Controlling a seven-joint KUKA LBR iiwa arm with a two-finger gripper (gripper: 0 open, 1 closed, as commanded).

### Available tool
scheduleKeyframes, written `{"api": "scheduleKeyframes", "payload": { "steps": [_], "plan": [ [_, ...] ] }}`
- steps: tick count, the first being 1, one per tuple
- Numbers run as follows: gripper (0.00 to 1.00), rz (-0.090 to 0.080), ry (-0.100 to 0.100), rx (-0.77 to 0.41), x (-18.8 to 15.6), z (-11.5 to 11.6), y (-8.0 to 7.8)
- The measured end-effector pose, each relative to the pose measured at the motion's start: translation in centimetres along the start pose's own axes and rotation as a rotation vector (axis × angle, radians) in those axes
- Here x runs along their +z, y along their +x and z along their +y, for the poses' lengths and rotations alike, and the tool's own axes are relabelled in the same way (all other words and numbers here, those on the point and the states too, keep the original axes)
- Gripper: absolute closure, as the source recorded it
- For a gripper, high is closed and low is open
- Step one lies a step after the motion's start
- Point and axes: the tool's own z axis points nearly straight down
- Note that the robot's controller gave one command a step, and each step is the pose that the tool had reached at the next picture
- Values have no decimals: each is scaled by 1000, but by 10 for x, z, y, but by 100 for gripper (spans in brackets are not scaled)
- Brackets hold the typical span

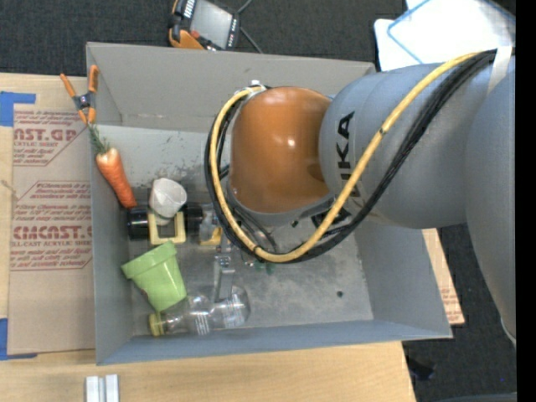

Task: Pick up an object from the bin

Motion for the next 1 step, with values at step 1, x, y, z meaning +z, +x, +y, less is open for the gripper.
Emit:
{"api": "scheduleKeyframes", "payload": {
  "steps": [1],
  "plan": [
    [100, 0, 0, 0, 0, 0, 0]
  ]
}}
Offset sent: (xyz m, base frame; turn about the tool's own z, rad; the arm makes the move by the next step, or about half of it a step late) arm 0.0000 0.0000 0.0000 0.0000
